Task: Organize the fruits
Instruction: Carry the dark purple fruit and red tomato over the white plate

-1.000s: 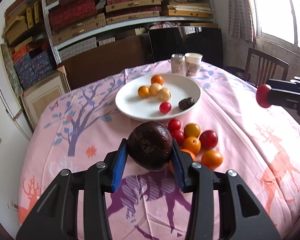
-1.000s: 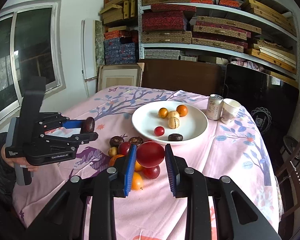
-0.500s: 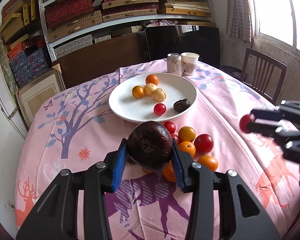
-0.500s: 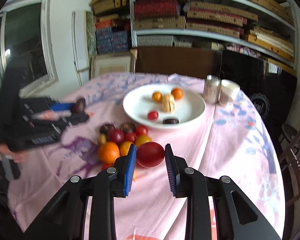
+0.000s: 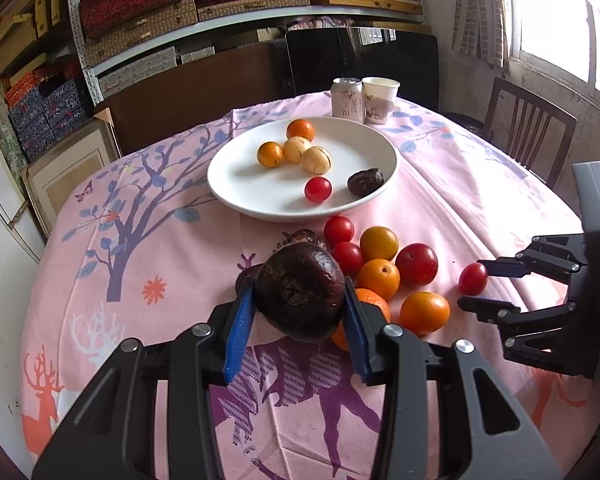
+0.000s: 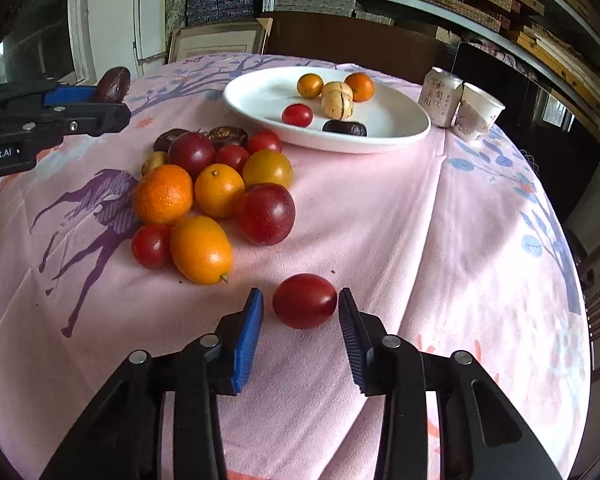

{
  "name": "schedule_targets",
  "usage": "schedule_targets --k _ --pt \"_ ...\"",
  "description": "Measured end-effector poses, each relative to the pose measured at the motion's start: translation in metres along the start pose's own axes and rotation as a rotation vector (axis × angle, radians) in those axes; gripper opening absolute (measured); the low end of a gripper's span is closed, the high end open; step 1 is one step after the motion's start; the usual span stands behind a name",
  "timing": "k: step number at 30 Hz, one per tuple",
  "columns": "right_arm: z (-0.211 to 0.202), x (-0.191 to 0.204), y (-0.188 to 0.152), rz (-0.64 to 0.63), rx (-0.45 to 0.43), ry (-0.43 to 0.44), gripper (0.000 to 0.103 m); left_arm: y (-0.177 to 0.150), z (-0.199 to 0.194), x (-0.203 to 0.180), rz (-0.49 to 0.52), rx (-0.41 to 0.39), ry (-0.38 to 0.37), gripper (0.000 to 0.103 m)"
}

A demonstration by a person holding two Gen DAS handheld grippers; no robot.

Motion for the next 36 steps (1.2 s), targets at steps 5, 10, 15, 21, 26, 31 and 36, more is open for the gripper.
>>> schedule_targets --k 5,10,15,21,26,31,36 --pt "-0.001 0.005 -0.001 -0.026 -0.019 -0.017 0.04 0.0 0.0 -0.001 0.006 -0.003 -0.002 0.041" --pt "0.001 0.0 0.001 -0.01 -0.007 -0.019 0.043 -0.001 -0.001 -0.001 0.0 -0.012 -0.011 0.041" --pt "0.001 -0.002 0.001 -0.002 -0.007 -0.021 0.045 -0.002 0.0 -0.004 0.012 -0.01 -0.016 0.041" --pt "-0.003 0.014 0.001 -0.095 -0.017 0.01 0.033 -0.002 -0.001 -0.006 0.021 -0.013 -0.01 0.041" --pt "-0.014 0.011 0.005 -0.09 -0.062 0.038 0.033 -0.001 -0.003 -0.006 0.024 -0.016 -0.017 0.041" --pt "-0.026 0.017 0.006 -0.164 -0.055 -0.01 0.032 0.0 -0.002 0.001 -0.038 0.026 -0.127 0.041" --pt "-0.037 0.022 0.014 -0.208 -0.013 -0.012 0.032 0.0 -0.003 0.001 -0.037 0.014 -0.077 0.041"
Point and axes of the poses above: each gripper's, at about its wrist camera, not at the fingertips, and z roughly the way its jaws point, x to its left, y to its top, the point moved 1 cm from there along z, roughly the way its jaws point, and after that the axes turned 14 degrees about y, right-handed, at the moved point
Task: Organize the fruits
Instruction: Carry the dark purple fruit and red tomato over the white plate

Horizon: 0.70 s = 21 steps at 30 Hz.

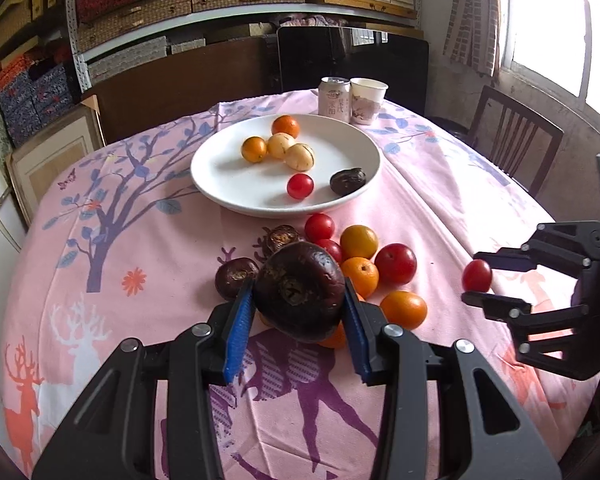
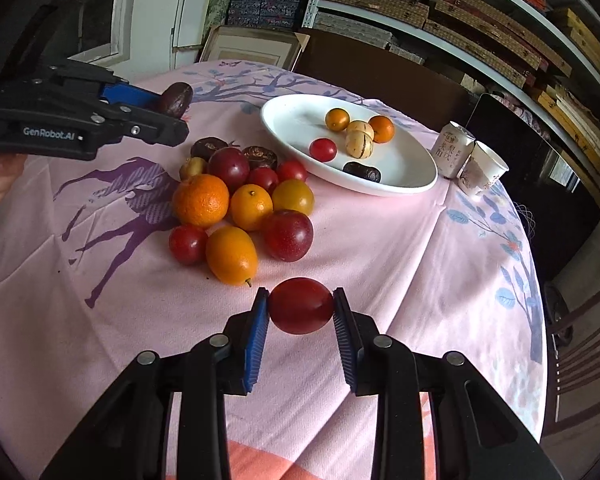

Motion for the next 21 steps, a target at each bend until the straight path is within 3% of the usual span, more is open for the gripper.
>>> schedule_targets --k 7,12,15,21 --pt "0.001 -0.01 0.027 -0.035 0.023 0.012 0.032 0.009 0.001 -0.002 0.039 -0.01 0.025 0.041" --pt "-0.009 -0.031 0.048 0.07 -0.107 0.02 0.032 0.024 0.021 0.004 -0.008 -0.01 0.05 0.041" --pt "-0.023 -0.046 0.061 0.149 -0.252 0.025 0.032 0.043 0.034 0.003 -0.033 -0.04 0.125 0.041" --pt "-0.011 -0.086 0.09 0.25 -0.326 -0.005 0.032 0.078 0.049 -0.003 -0.07 -0.092 0.139 0.041"
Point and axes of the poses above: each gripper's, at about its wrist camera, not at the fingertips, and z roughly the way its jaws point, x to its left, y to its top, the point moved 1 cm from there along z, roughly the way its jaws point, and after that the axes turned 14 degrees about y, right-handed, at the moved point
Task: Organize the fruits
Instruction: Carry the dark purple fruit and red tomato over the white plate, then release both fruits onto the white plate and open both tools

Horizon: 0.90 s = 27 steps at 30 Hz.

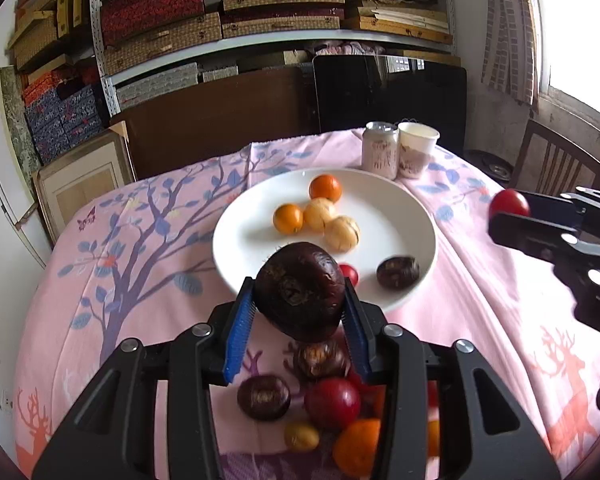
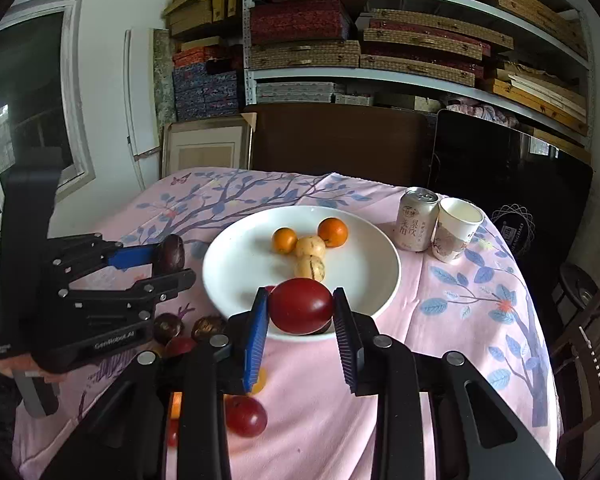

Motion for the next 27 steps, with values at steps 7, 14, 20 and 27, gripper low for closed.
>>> schedule_targets --k 7,14,20,27 --pt "0.046 -0.026 0.019 0.014 -0.048 -0.02 0.032 0.024 0.027 -0.006 -0.038 -0.056 0.096 0.041" --pt "0.077 -0.048 0.01 0.118 0.009 0.005 0.032 0.007 0.059 -0.01 -0.027 0.001 0.056 0.041" --pt "0.097 -0.047 -0.001 0.114 0.075 -0.009 0.032 0.015 0.081 -0.006 -0.07 0.023 0.02 0.041" --pt "0.107 -0.053 -0.009 0.139 0.107 -0.012 0.032 0.011 0.098 -0.029 0.013 0.043 -0.025 0.041"
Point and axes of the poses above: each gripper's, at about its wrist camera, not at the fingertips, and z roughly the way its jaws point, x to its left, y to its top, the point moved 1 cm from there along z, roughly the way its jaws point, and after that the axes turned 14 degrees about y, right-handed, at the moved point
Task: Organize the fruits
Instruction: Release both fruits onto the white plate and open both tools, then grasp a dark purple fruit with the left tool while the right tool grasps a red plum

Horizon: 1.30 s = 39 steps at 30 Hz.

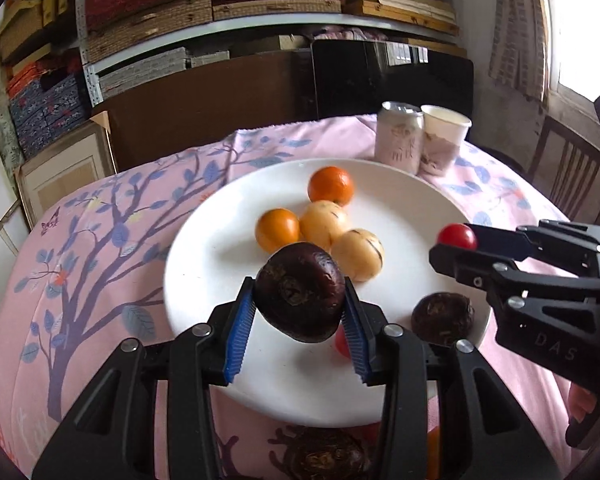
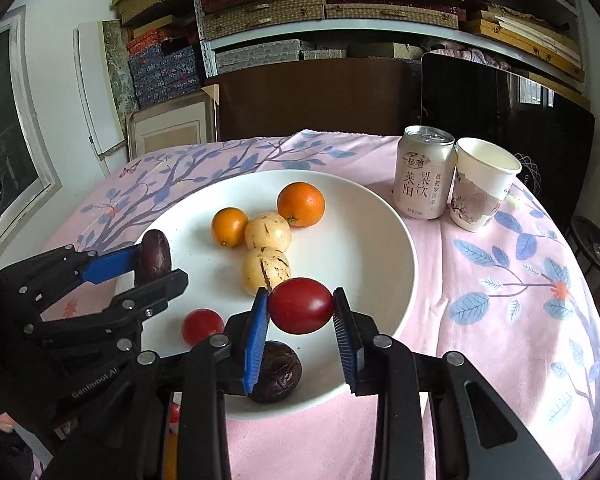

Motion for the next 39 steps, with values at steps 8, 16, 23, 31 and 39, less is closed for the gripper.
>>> schedule_targets --k 8,16,23,31,39 --pt "-0.009 -0.001 0.001 -0.027 -0.054 -0.057 0.08 0.001 0.003 0.02 -0.094 0.006 0.019 0.087" --pt "-0.062 0.037 -0.027 -0.094 0.084 0.103 0.099 -0.04 -0.045 0.078 -0.127 0.078 -0.041 0.099" --pt "-0.066 0.091 -0.097 -0.227 0.244 0.118 0.075 -0.109 -0.08 0.057 0.101 0.098 0.012 0.099" --pt "-0.071 0.104 -0.117 -0.173 0.215 0.183 0.045 -0.106 -0.078 0.036 0.149 0.081 -0.166 0.027" --pt "-0.079 0.106 -0.134 -0.138 0.195 0.21 0.037 -0.109 -0.069 0.047 0.038 0.117 -0.177 0.041"
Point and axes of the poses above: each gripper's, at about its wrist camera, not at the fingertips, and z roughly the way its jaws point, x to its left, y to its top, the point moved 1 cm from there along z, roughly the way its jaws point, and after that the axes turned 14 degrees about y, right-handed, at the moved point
